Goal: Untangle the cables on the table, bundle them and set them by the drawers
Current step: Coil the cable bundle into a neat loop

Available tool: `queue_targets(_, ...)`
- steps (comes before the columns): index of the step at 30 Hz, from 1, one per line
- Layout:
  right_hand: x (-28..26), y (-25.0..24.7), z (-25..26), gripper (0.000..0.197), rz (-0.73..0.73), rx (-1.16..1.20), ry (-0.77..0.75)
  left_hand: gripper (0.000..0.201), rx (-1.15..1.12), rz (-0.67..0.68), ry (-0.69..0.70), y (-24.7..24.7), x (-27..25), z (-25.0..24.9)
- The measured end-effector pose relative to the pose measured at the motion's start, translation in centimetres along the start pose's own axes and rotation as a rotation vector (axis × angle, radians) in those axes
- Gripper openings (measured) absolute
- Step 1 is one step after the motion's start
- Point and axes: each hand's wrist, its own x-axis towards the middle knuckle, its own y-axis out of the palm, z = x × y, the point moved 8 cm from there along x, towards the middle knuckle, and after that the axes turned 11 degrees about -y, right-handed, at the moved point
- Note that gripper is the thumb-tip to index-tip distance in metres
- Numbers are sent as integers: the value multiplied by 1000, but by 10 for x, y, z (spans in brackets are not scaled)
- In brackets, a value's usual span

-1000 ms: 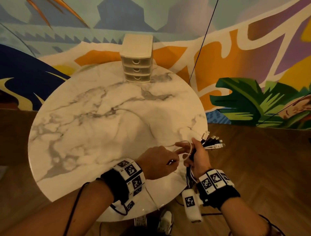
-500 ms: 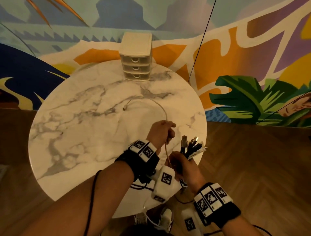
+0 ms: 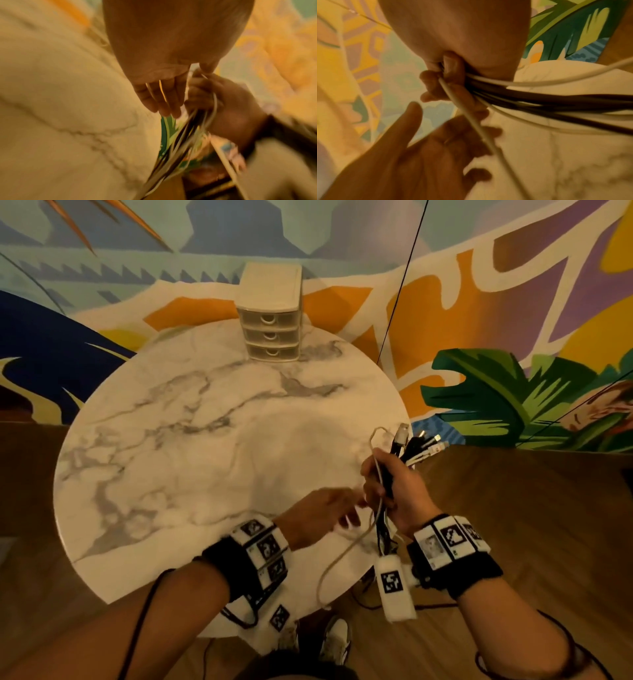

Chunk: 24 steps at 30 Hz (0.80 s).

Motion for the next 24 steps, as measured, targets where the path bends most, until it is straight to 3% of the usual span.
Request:
queue_targets(2,-16,10,-7,47,45,-60,-1,54,-316,-111,-26,-23,11,-5)
queue_targets(4,-29,22,-15,49,112,-94,0,45,-584,-136,-47,-35,22,-12)
queue_targets(6,-38,27,-20,51,151,-145,-12,33,-708,-139,-49,-40,27,-21)
queue_targets(8,-42,24,-23,53,118,-148,-18,21,-669,-160,-15,-40,25,-27)
queue_targets(13,-33,-5,-13,50,-141,16,-51,13,-333,-226,117,-24,-4,-27)
queue_targets(20,-18,-8,-3,48,-175,-52,-29,11,-40,-77,113,-6,-14,-17)
queue_targets(22,-21,-5,-2,47,-156,-90,-70,6,1,-189,107,-19,-11,-16)
queue_targets(24,-25,1,-3,46,-89,-93,-97,17,-6,-386,89,-42,-5,-13)
